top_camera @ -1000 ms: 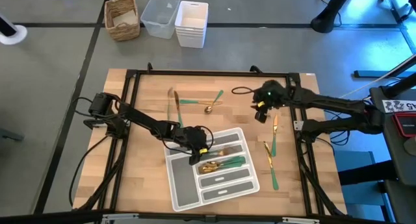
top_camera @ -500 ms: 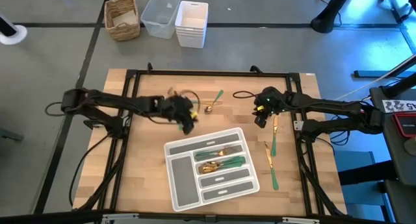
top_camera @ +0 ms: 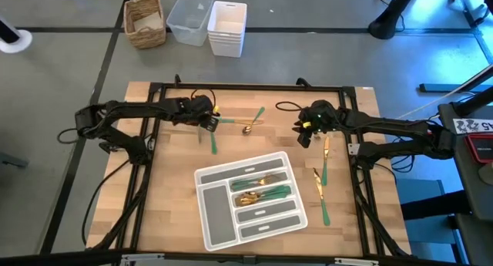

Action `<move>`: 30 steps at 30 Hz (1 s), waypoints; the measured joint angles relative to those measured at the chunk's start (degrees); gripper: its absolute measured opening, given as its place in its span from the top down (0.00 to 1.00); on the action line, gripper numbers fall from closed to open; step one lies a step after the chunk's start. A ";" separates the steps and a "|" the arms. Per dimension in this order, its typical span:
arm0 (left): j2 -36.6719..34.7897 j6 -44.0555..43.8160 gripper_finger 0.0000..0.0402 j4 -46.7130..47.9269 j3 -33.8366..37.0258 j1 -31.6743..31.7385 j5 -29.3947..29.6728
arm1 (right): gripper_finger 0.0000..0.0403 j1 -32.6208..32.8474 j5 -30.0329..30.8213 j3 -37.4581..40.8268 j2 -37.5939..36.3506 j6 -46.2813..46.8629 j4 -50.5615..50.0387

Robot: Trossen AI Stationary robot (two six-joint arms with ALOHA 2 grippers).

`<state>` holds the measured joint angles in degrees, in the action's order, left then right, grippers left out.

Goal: Sort silverware
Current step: Put the green fork into the white silverware tray

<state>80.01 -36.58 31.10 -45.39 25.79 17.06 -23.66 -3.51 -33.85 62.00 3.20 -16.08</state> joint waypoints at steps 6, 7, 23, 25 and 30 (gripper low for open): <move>2.72 -0.01 0.72 0.86 0.00 2.19 -0.03 | 0.71 0.02 0.61 0.00 0.00 -2.26 2.27; 2.92 -0.22 0.72 1.30 0.00 2.17 -0.04 | 0.71 0.02 1.02 0.00 0.00 -3.13 4.01; 9.12 -3.49 0.72 2.34 0.02 2.43 0.13 | 0.71 0.00 -0.17 -0.02 0.00 -11.40 25.16; 10.92 -3.28 0.72 0.57 0.02 2.43 0.87 | 0.71 0.00 -0.17 -0.02 0.00 -11.40 25.20; 13.95 -1.00 0.77 -1.01 -0.28 2.60 1.46 | 0.71 0.00 -0.17 -0.02 0.00 -11.17 23.63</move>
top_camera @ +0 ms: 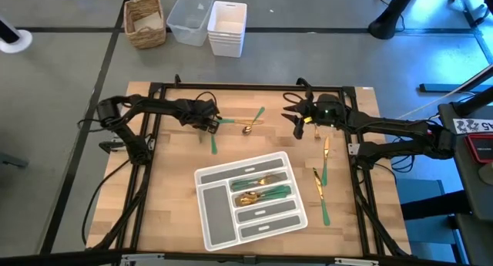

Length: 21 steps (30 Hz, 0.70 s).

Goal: Sort silverware
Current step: Put the green fork into the white silverware tray

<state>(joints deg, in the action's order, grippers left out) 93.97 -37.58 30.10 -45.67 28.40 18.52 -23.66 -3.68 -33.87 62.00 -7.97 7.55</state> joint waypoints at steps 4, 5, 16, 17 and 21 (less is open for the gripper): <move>0.17 2.69 0.92 0.30 0.01 0.07 -0.26 | 0.71 0.00 0.00 0.00 0.00 0.04 -2.16; -0.03 3.41 0.96 0.22 0.05 0.07 -0.15 | 0.71 0.00 -0.01 0.00 0.00 0.07 -2.51; -5.97 6.84 0.99 2.51 0.24 0.05 0.50 | 0.71 0.00 0.00 -0.02 0.00 0.15 -10.15; -7.44 6.73 0.99 3.53 0.25 0.05 0.43 | 0.71 0.00 0.00 -0.02 0.01 0.15 -10.95; -13.75 6.29 0.99 4.71 0.30 -1.46 -1.87 | 0.71 0.00 0.00 -0.02 0.02 0.15 -14.17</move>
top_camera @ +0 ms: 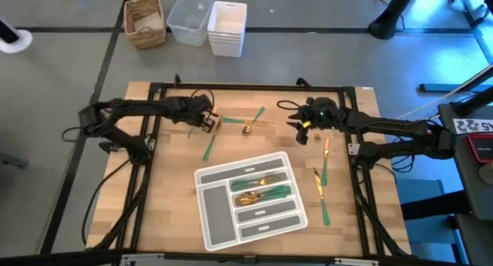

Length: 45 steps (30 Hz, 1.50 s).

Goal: Sort silverware
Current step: Put the green fork into the white silverware tray

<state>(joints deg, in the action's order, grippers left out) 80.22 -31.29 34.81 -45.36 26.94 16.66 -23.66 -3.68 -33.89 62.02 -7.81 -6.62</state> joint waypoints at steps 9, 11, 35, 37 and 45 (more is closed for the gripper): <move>-6.63 5.37 1.00 -23.75 -0.07 -12.04 -13.41 | 0.71 0.00 0.11 -0.02 0.00 -0.17 -2.57; -5.45 8.78 1.00 -32.38 -0.08 -15.59 -15.12 | 0.71 0.00 0.16 -0.02 0.00 -0.17 -2.54; 19.05 19.22 0.99 -61.03 -0.11 -34.40 -16.56 | 0.71 0.00 0.22 -0.02 0.00 -0.07 -2.54; 18.98 18.42 0.99 -61.39 -0.11 -34.72 -16.46 | 0.71 0.00 0.22 -0.02 0.00 -0.06 -2.53; 17.96 19.50 0.99 -61.90 -3.63 -34.85 -17.39 | 0.71 0.01 0.21 -0.02 0.00 0.00 -2.64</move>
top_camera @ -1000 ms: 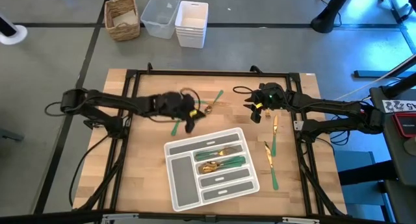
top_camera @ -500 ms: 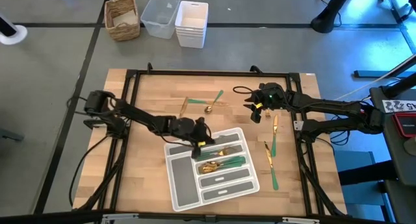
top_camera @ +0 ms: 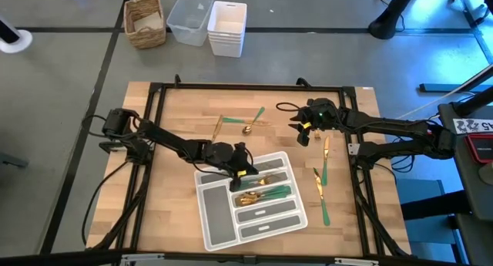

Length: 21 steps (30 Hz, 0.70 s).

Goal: Sort silverware
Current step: Put the green fork into the white silverware tray

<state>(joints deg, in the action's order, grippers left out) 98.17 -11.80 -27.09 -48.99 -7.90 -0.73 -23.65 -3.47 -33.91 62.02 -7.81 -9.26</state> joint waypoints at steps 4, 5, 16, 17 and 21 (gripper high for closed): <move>0.00 0.12 0.99 1.28 -2.55 -0.41 -1.23 | 0.71 0.01 0.06 0.00 0.00 0.09 -0.71; -0.02 0.14 0.99 1.41 -2.71 -0.63 -1.25 | 0.71 0.01 0.48 0.00 0.00 0.54 -1.15; 3.07 -1.19 0.99 5.81 -2.64 -2.27 -1.27 | 0.71 -0.01 13.68 0.00 0.00 15.94 -4.83; 3.88 -1.06 0.98 5.51 -2.64 -2.27 -1.27 | 0.71 -0.01 15.02 0.00 0.00 17.23 -5.01; 6.60 0.17 0.98 5.64 -2.62 -1.81 -0.32 | 0.71 -0.01 21.38 0.00 0.00 23.11 -6.91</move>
<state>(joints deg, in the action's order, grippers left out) 104.77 -11.62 -21.45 -51.62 -9.71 -1.05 -23.66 17.91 -33.91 62.02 15.30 -16.17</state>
